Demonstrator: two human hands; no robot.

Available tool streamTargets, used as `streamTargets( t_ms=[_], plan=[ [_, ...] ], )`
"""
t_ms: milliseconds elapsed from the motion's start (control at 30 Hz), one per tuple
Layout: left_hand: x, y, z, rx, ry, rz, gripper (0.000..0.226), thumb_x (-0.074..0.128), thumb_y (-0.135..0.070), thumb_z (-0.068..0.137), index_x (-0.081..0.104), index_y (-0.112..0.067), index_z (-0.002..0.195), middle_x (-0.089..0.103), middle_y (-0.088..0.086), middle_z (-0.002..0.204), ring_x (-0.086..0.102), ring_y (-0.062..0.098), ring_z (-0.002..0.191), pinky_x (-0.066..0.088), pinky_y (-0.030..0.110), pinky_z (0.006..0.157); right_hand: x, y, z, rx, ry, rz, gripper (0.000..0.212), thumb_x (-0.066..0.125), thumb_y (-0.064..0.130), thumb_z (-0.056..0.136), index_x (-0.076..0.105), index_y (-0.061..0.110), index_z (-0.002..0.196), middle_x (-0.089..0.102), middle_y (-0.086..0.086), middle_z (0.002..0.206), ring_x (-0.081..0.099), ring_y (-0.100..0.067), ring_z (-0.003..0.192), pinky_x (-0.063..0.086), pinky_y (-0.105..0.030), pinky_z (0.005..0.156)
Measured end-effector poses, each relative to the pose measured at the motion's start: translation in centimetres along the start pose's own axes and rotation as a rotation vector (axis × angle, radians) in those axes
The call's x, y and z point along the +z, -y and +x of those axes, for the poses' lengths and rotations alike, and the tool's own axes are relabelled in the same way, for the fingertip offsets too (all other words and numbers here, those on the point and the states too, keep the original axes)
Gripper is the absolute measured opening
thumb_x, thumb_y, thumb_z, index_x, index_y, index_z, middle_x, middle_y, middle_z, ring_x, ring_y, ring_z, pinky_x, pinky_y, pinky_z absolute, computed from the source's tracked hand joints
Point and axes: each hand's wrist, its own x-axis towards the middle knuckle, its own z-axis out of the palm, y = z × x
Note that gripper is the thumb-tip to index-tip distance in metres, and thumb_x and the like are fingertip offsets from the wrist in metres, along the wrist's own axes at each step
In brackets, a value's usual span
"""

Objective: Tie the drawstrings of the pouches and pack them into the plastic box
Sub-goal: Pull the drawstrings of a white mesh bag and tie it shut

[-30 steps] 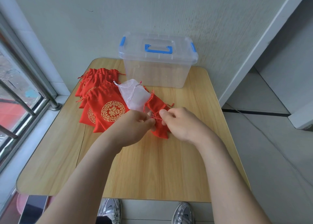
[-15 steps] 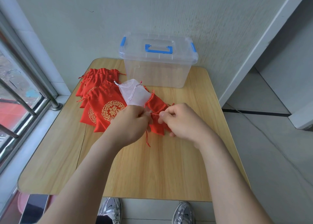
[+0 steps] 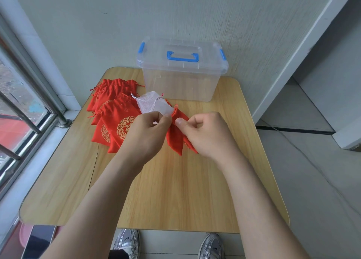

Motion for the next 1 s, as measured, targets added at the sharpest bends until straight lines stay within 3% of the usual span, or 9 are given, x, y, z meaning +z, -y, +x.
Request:
streamTargets(
  t_ms=[67, 200, 300, 400, 567, 667, 833, 1000],
  plan=[
    [0.0, 0.1, 0.1, -0.007, -0.016, -0.008, 0.036, 0.054, -0.037, 0.106, 0.055, -0.015, 0.077, 0.042, -0.003, 0.062, 0.038, 0.015, 0.053, 0.031, 0.026, 0.046, 0.0, -0.1, 0.2, -0.012, -0.020, -0.023, 0.031, 0.077, 0.046, 0.093, 0.077, 0.022, 0.073, 0.074, 0.008, 0.066, 0.070, -0.012, 0.065, 0.050, -0.027, 0.058],
    [-0.1, 0.1, 0.1, -0.037, -0.017, -0.158, 0.038, 0.057, -0.038, 0.106, 0.052, -0.016, 0.075, 0.047, -0.004, 0.061, 0.043, 0.017, 0.054, 0.038, 0.032, 0.055, 0.1, 0.2, 0.3, -0.021, 0.000, -0.003, 0.016, 0.077, 0.039, 0.095, 0.082, 0.031, 0.082, 0.075, 0.011, 0.069, 0.071, -0.010, 0.067, 0.050, -0.024, 0.060],
    [-0.2, -0.2, 0.0, -0.066, -0.061, -0.298, 0.037, 0.060, -0.033, 0.106, 0.051, -0.016, 0.074, 0.047, -0.006, 0.059, 0.045, 0.014, 0.051, 0.042, 0.027, 0.050, -0.2, 0.6, 0.0, 0.007, 0.037, 0.029, 0.020, 0.074, 0.035, 0.098, 0.082, 0.026, 0.081, 0.072, 0.013, 0.062, 0.066, -0.005, 0.058, 0.046, -0.022, 0.058],
    [-0.5, -0.3, 0.0, -0.141, -0.053, -0.428, 0.032, 0.064, -0.033, 0.105, 0.056, -0.013, 0.080, 0.052, 0.000, 0.068, 0.052, 0.015, 0.056, 0.052, 0.032, 0.058, -0.5, 0.9, -0.2, 0.031, 0.049, 0.003, 0.026, 0.074, 0.033, 0.099, 0.081, 0.022, 0.076, 0.068, 0.016, 0.056, 0.061, -0.001, 0.053, 0.042, -0.020, 0.057],
    [-0.7, -1.1, -0.1, -0.274, 0.071, -0.675, 0.026, 0.062, -0.028, 0.106, 0.070, -0.012, 0.088, 0.074, 0.003, 0.090, 0.058, 0.012, 0.056, 0.055, 0.030, 0.057, -0.5, 1.0, -0.2, 0.038, 0.049, 0.001, 0.027, 0.075, 0.034, 0.098, 0.079, 0.020, 0.075, 0.069, 0.013, 0.057, 0.063, -0.005, 0.055, 0.044, -0.022, 0.058],
    [-0.6, -1.4, -0.3, -0.290, 0.138, -0.797, 0.030, 0.056, -0.028, 0.109, 0.071, -0.013, 0.087, 0.077, 0.003, 0.094, 0.055, 0.008, 0.054, 0.053, 0.025, 0.052, -0.6, 1.1, -0.4, 0.034, 0.069, -0.003, 0.027, 0.073, 0.033, 0.099, 0.078, 0.020, 0.075, 0.069, 0.015, 0.057, 0.063, -0.001, 0.055, 0.044, -0.022, 0.058],
    [-0.5, -1.1, -0.5, -0.227, 0.165, -0.596, 0.024, 0.045, -0.030, 0.114, 0.052, -0.017, 0.095, 0.058, 0.000, 0.076, 0.034, 0.011, 0.047, 0.043, 0.027, 0.046, 0.0, 0.7, -0.2, -0.005, -0.005, -0.018, 0.013, 0.078, 0.034, 0.092, 0.080, 0.027, 0.081, 0.073, 0.014, 0.066, 0.068, -0.003, 0.063, 0.051, -0.021, 0.059],
    [-0.1, -1.3, -0.9, -0.138, 0.185, -0.406, 0.026, 0.038, -0.024, 0.115, 0.054, -0.011, 0.098, 0.055, 0.001, 0.075, 0.032, 0.013, 0.048, 0.037, 0.028, 0.051, 0.1, 1.0, -0.3, -0.086, 0.054, 0.194, 0.014, 0.068, 0.020, 0.102, 0.082, 0.020, 0.100, 0.079, 0.005, 0.076, 0.073, -0.008, 0.069, 0.054, -0.024, 0.068]
  ],
)
